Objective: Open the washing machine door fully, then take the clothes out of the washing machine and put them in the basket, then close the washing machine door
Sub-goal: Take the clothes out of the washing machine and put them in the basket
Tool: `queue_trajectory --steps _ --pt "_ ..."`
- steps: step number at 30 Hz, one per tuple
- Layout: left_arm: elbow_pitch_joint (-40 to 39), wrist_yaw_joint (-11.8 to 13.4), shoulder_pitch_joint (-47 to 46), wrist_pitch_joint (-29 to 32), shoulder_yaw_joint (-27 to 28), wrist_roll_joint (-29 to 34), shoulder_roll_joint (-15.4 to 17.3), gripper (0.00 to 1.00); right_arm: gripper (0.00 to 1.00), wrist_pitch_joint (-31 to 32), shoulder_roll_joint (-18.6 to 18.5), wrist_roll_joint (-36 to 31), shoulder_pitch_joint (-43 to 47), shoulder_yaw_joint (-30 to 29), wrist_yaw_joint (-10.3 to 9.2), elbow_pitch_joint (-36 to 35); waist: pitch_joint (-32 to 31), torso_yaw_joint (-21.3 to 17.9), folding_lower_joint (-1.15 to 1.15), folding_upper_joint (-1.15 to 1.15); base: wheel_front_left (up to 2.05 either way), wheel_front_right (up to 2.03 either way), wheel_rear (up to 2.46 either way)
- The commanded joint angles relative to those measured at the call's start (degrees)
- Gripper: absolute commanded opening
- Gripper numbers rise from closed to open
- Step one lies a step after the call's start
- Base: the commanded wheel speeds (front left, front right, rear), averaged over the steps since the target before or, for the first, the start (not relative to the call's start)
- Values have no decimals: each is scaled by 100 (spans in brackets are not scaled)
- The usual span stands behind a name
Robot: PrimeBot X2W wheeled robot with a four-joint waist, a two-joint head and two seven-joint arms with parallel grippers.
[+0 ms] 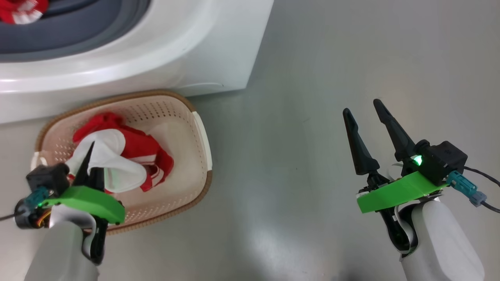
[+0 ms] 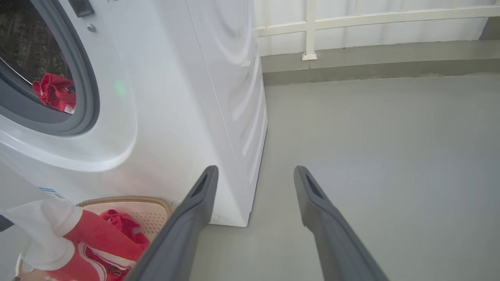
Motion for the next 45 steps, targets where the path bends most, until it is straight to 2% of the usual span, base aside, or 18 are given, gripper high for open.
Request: queue_trajectory --steps 1,20,28,29,31,32,33,45 --pt "116 -16 -168 -30 57 -20 227 0 100 -27 38 18 -11 122 9 -144 219 -94 0 0 0 0 0" --pt "2310 -16 -1565 -30 -962 -440 692 0 100 -27 170 -60 -458 308 9 -290 1196 -427 0 0 0 0 0" --pt "2746 -16 -1788 -30 -1260 -955 706 0 100 -27 209 -97 -534 288 9 -363 1404 -472 0 0 0 0 0" --pt "2799 -16 -1822 -30 -1335 -1094 728 18 100 -27 217 -110 -541 280 9 -372 1433 -468 0 0 0 0 0" --pt "2814 -16 -1848 -30 -1405 -1219 739 42 100 -27 223 -119 -551 265 9 -368 1442 -455 0 0 0 0 0" --pt "2799 -16 -1860 -30 -1422 -1282 743 86 100 -27 225 -122 -557 255 9 -360 1442 -443 0 0 0 0 0" --pt "2778 -16 -1868 -30 -1437 -1340 741 100 100 -27 227 -127 -564 245 9 -352 1438 -429 0 0 0 0 0" --pt "2284 -16 -1623 -30 -1383 -1730 795 100 100 -27 168 -133 -471 181 9 -206 1067 -228 0 0 0 0 0"
